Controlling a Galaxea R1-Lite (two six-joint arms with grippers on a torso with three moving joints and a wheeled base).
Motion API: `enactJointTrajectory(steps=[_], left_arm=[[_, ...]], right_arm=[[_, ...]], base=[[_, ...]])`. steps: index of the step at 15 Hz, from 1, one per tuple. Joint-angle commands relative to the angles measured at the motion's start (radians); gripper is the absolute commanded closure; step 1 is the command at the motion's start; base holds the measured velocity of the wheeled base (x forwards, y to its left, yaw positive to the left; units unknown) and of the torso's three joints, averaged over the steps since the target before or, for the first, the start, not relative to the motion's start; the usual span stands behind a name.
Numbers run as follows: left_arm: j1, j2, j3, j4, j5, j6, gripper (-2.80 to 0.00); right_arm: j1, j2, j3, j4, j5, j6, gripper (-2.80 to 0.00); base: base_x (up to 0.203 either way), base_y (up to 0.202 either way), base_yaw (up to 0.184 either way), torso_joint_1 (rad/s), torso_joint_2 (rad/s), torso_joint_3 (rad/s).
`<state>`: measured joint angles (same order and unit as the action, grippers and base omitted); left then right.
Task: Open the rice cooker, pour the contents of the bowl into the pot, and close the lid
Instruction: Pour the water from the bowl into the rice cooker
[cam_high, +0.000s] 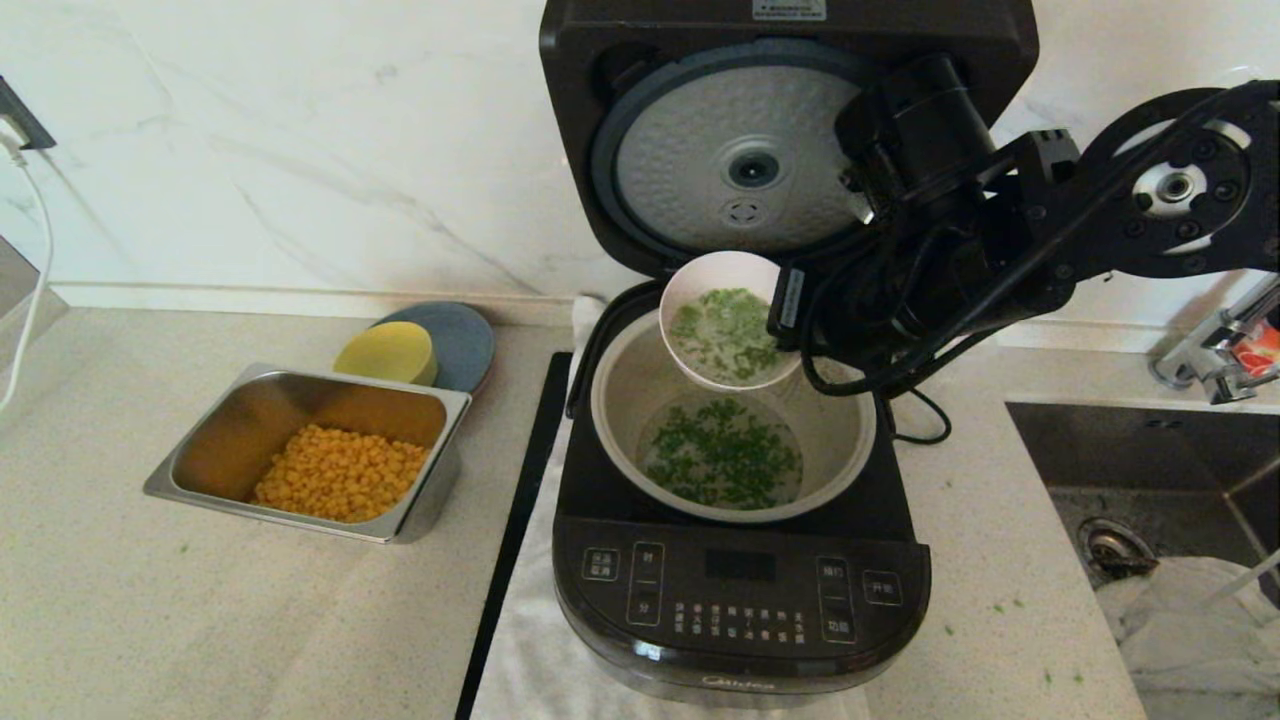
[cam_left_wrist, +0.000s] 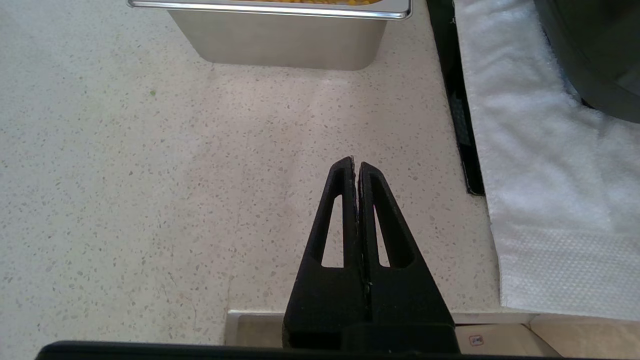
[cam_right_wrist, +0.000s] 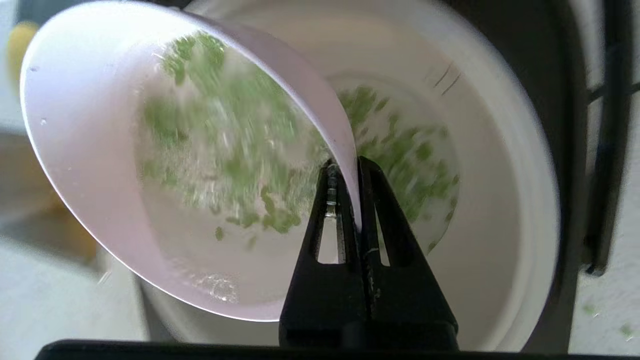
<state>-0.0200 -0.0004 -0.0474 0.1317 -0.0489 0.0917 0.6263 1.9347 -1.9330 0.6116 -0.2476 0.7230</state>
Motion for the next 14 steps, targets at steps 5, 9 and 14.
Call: enactJointTrajectory(steps=[5, 9, 14], left_arm=[[0.001, -0.001, 0.0, 0.0, 0.0, 0.002, 0.0], [0.0, -0.001, 0.0, 0.001, 0.0, 0.0, 0.0], [0.0, -0.001, 0.0, 0.0, 0.0, 0.0, 0.0]], right_arm=[[0.027, 0.021, 0.023, -0.023, -0.166, -0.035, 0.0], [0.039, 0.009, 0.142, -0.242, -0.271, -0.142, 0.0], [0.083, -0.049, 0.36, -0.579, -0.379, -0.341, 0.0]], base=[[0.0, 0.0, 0.0, 0.0, 0.0, 0.0], [0.0, 0.0, 0.0, 0.0, 0.0, 0.0], [0.0, 0.0, 0.0, 0.0, 0.0, 0.0]])
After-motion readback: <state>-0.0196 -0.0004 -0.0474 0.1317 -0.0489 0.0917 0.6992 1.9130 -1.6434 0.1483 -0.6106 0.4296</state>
